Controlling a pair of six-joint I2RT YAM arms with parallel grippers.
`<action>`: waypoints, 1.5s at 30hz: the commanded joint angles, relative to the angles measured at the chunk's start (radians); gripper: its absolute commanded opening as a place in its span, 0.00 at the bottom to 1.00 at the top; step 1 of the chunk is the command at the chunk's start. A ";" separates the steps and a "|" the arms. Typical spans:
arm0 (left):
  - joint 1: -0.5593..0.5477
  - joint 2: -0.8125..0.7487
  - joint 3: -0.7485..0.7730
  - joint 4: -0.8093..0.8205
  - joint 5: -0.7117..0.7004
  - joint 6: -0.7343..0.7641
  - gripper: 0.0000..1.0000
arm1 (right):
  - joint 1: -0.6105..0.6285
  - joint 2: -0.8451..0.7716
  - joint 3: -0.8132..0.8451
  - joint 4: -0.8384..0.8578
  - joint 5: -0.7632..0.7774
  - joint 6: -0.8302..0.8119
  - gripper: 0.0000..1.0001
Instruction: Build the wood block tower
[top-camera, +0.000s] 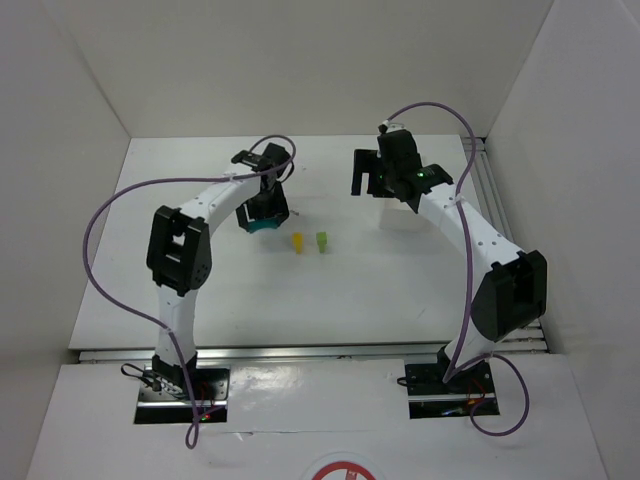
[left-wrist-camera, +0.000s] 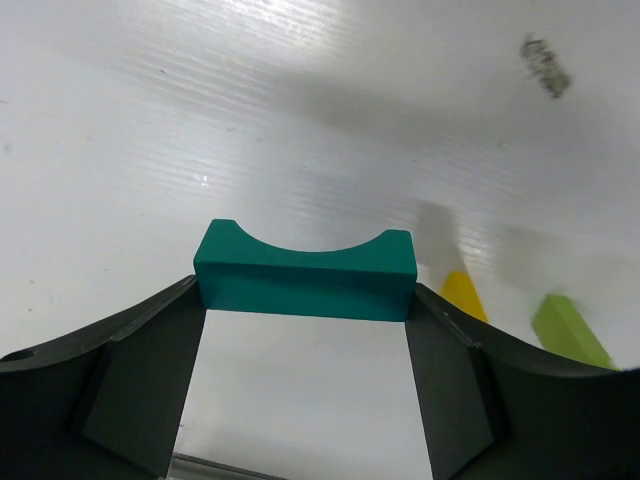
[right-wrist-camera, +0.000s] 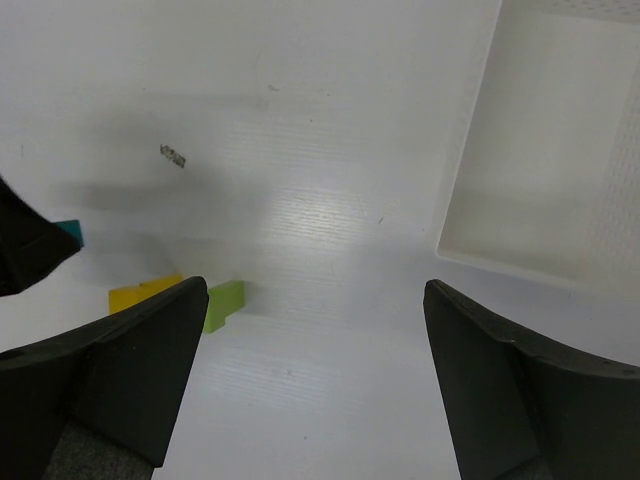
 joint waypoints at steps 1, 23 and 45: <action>0.006 -0.127 0.092 -0.077 -0.032 0.060 0.76 | -0.005 -0.018 0.008 0.071 0.032 0.000 0.96; -0.288 -0.126 0.265 -0.263 -0.064 -0.110 0.74 | -0.114 -0.225 -0.191 0.120 0.078 0.060 0.96; -0.311 0.040 0.377 -0.255 -0.064 -0.127 0.74 | -0.133 -0.274 -0.266 0.138 0.004 0.060 0.96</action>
